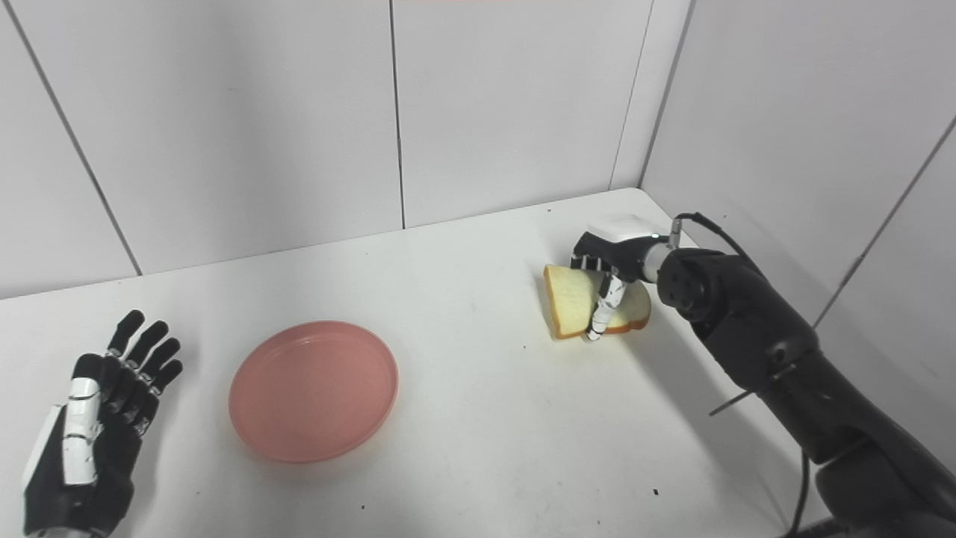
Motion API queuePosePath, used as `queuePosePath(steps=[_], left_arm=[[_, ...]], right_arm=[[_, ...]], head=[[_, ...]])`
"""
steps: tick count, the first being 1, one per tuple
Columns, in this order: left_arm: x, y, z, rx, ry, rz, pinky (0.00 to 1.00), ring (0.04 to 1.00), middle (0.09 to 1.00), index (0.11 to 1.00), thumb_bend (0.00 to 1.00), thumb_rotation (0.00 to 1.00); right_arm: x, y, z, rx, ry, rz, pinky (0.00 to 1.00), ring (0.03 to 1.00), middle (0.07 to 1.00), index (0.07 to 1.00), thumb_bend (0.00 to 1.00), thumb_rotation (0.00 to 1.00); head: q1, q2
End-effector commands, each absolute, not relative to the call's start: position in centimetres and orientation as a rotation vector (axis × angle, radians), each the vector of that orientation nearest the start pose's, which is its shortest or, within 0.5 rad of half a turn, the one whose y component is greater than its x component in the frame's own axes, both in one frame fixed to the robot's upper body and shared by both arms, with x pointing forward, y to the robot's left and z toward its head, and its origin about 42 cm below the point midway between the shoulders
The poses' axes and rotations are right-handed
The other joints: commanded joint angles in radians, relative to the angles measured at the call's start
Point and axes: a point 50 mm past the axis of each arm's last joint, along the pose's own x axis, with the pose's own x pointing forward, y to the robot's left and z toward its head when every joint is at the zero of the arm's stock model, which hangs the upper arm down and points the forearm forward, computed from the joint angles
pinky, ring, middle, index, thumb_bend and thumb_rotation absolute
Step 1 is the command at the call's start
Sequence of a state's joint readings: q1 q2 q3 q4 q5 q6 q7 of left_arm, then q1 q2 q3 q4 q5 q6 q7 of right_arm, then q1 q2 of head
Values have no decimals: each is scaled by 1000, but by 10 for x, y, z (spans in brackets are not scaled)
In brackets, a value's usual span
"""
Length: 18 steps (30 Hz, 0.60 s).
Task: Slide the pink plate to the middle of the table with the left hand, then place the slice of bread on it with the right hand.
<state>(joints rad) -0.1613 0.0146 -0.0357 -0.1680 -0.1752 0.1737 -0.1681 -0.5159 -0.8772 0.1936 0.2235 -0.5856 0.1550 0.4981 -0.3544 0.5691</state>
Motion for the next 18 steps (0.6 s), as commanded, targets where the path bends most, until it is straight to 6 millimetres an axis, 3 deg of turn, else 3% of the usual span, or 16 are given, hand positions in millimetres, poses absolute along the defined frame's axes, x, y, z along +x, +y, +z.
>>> queuePosePath(steps=[1,9,12,18], left_arm=[[331,178,192,-151,-228,-291,934,933,942,939,604,1000],[332,172,192,-131,-239,-267,902,907,925,927,608,1000],[333,169,191,-118,-249,-254,895,908,928,929,604,1000],[334,157,190,-97,-246,-245,905,915,935,937,587,1000]], right_arm=[[417,-445,331,-1458,159,123,467,505,469,515,523,0],[415,-414,373,-1408,49,102,479,504,475,512,522,0],[416,-392,388,-1400,10,124,481,509,479,509,522,0],[422,-350,396,-1412,-97,209,428,479,464,524,520,0]], head=[[3,-1],[37,-7],[66,-10],[159,-12]])
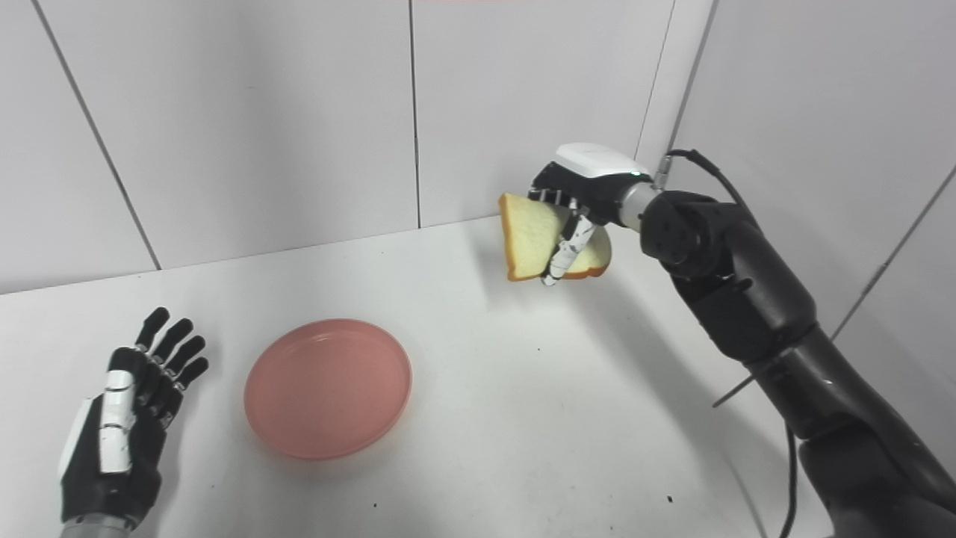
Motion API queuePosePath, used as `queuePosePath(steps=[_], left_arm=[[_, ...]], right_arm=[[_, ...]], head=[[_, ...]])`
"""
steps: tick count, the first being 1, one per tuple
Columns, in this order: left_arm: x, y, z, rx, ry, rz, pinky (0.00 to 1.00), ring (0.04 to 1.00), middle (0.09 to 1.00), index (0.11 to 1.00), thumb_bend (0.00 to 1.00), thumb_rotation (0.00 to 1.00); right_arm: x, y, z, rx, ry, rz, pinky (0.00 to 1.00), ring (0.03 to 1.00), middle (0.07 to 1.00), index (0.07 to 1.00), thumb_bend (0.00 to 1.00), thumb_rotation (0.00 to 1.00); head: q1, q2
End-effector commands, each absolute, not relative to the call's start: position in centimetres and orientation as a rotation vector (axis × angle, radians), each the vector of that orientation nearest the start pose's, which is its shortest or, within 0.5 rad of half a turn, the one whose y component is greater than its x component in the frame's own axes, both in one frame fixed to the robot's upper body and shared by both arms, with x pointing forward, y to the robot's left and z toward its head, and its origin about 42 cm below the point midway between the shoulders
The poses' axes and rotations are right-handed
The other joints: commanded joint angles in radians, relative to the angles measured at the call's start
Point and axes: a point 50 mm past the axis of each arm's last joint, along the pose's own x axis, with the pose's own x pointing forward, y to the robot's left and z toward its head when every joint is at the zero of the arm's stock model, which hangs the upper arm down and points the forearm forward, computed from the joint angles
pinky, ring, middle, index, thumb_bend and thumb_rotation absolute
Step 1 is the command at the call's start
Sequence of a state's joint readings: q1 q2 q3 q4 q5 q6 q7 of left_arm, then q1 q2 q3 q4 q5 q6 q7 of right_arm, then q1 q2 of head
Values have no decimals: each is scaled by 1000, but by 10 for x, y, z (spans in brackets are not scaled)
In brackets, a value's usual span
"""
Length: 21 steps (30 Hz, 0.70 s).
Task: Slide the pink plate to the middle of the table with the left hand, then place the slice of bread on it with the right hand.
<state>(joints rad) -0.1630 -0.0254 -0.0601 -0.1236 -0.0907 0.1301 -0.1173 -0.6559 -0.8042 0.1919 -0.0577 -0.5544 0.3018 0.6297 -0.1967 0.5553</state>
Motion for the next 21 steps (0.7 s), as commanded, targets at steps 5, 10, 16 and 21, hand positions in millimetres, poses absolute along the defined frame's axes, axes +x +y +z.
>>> queuePosePath(steps=[5,10,16,21], left_arm=[[334,142,191,-85,-247,-253,909,929,947,948,591,1000],[337,129,189,-83,-268,-239,907,931,954,950,584,1000],[338,108,191,-113,-261,-194,904,917,933,935,548,1000],[338,99,195,-91,-253,-165,883,903,918,925,529,1000]], right_arm=[[429,-317,395,-1395,-186,302,413,467,465,517,521,0],[435,-277,393,-1384,-265,398,400,461,464,512,522,0],[436,-232,390,-1318,-342,507,327,399,444,536,516,0],[439,-201,381,-1277,-396,591,393,445,457,523,520,0]], head=[[111,0],[186,3],[257,1],[274,8]])
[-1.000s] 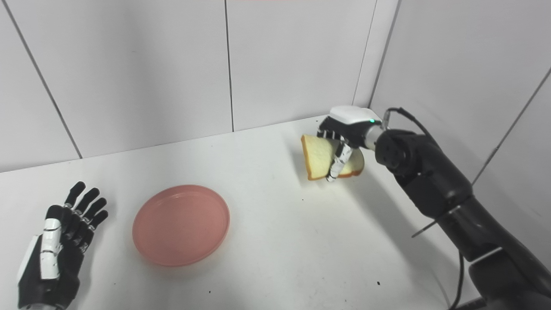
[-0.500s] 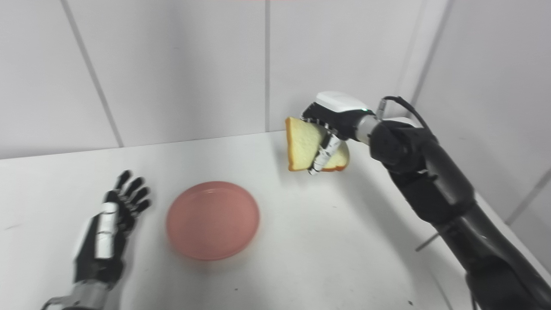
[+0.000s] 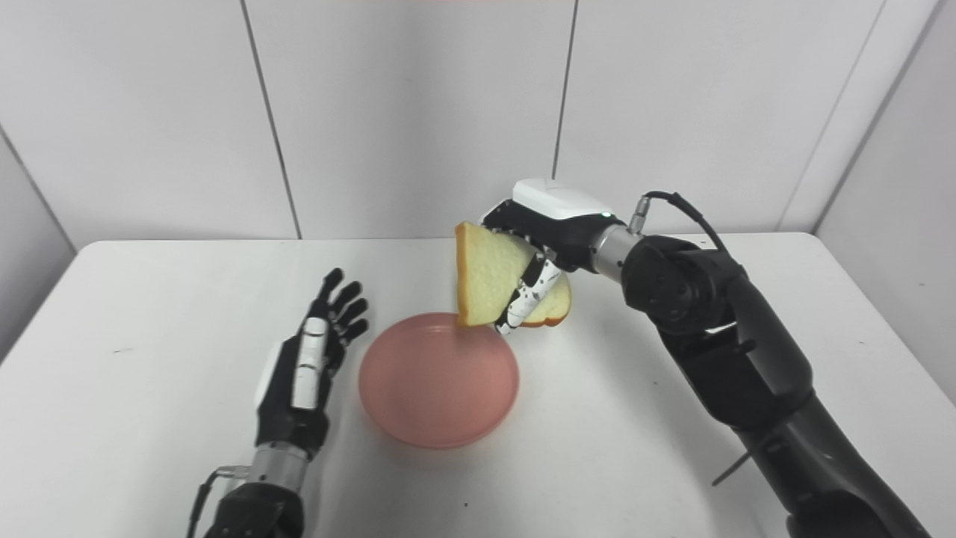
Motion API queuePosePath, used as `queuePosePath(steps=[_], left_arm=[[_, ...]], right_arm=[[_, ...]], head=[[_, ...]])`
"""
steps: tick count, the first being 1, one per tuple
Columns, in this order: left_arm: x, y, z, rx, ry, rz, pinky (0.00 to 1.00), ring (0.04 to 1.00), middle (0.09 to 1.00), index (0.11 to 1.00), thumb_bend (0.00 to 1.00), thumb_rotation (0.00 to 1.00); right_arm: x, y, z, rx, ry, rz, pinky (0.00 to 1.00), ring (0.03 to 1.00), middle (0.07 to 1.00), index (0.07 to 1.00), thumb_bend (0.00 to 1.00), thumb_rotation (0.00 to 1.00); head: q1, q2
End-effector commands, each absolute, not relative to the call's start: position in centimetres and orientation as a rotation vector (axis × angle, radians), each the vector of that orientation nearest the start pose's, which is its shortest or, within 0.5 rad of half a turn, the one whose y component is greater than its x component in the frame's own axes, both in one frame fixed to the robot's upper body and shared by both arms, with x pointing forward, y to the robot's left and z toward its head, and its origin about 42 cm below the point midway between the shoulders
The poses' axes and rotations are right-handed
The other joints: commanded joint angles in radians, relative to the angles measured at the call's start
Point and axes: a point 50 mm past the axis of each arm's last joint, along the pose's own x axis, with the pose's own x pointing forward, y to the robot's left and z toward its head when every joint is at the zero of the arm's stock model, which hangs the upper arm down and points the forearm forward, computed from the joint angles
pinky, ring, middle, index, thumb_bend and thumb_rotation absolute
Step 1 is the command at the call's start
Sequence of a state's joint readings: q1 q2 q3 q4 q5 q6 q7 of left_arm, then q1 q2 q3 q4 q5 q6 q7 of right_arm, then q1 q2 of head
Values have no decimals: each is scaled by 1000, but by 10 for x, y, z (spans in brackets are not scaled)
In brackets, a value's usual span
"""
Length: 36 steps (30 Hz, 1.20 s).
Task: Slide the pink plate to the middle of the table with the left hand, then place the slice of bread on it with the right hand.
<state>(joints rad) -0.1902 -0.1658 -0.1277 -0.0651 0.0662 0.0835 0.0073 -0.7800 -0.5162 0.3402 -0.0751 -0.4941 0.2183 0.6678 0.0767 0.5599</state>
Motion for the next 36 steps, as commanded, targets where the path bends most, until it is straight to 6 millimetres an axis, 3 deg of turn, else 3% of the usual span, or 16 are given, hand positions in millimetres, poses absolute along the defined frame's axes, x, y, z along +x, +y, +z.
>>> queuePosePath(steps=[1,6,9,15,24,26,30,36], left_arm=[[338,98,196,-90,-253,-162,880,902,917,923,526,1000],[338,97,198,-98,-257,-156,884,906,919,923,527,1000],[338,98,200,-108,-255,-158,891,909,920,925,532,1000],[339,100,202,-117,-251,-162,901,912,922,928,543,1000],[339,102,205,-116,-255,-161,888,905,917,924,541,1000],[339,102,205,-116,-251,-164,897,911,920,929,551,1000],[338,102,207,-113,-248,-156,902,910,918,924,547,1000],[337,102,209,-112,-253,-160,892,905,918,925,549,1000]], right_arm=[[438,-195,379,-1278,-401,602,402,452,459,519,521,0],[438,-173,368,-1306,-402,647,375,433,453,527,520,0],[440,-160,355,-1301,-388,682,442,448,455,526,520,0],[447,-147,334,-1290,-352,750,377,422,431,534,517,0],[457,-149,316,-1299,-298,749,297,374,480,490,525,0],[459,-149,312,-1304,-290,745,362,420,443,520,521,0],[462,-150,305,-1306,-279,755,378,439,440,525,520,0],[464,-151,301,-1314,-284,761,405,408,466,536,514,0]], head=[[1,3],[2,9],[-1,14],[-11,22],[-15,35],[-15,37],[-13,42],[-14,47]])
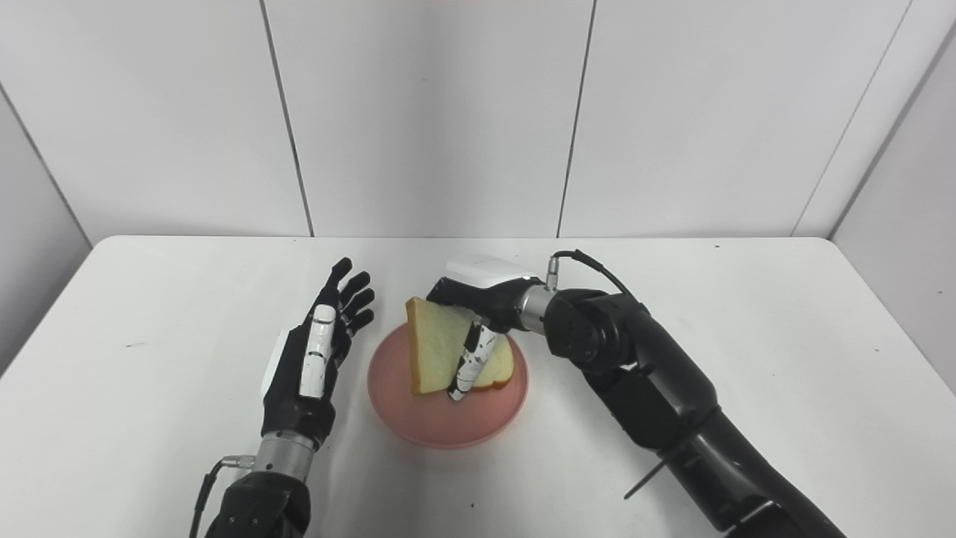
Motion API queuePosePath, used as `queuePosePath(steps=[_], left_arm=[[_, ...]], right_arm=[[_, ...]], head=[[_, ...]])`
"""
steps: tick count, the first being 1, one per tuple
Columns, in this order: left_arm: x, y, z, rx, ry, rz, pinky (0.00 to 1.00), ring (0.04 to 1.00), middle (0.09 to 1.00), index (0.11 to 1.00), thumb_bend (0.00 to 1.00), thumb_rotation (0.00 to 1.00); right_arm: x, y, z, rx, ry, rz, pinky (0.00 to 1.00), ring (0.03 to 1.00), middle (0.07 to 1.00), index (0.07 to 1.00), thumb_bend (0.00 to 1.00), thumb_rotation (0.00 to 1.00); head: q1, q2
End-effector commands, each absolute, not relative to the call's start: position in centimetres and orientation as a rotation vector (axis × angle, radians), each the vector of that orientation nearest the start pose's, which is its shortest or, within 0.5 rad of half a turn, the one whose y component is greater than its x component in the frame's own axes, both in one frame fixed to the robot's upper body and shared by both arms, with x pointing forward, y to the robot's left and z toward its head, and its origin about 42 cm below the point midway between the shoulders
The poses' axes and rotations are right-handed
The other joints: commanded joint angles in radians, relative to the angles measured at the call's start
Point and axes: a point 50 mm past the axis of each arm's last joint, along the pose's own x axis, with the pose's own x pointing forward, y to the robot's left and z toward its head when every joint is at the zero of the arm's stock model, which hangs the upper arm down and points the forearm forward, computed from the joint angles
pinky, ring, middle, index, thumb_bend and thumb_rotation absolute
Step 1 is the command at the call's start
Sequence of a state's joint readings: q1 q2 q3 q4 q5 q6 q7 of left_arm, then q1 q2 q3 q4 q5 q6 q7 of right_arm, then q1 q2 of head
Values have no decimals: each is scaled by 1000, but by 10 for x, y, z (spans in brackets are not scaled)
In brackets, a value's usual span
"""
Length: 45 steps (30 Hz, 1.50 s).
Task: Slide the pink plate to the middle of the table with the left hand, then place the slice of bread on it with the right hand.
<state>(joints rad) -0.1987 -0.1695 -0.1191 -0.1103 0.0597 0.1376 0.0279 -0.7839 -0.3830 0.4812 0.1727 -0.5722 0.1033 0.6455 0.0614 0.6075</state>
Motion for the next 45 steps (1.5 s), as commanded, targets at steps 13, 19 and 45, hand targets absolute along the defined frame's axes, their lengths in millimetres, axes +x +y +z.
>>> queuePosePath(steps=[13,19,45], left_arm=[[337,102,210,-121,-257,-155,894,906,922,926,560,1000],[336,101,213,-130,-251,-144,884,901,914,920,564,1000],[336,106,215,-120,-252,-154,943,916,923,926,585,1000]], right_arm=[[457,-138,291,-1329,-277,811,435,403,505,528,512,0],[452,-135,293,-1396,-194,837,577,612,623,610,680,49],[446,-143,305,-1446,-156,791,720,818,855,830,923,169]], head=[[3,9],[2,13],[-13,25]])
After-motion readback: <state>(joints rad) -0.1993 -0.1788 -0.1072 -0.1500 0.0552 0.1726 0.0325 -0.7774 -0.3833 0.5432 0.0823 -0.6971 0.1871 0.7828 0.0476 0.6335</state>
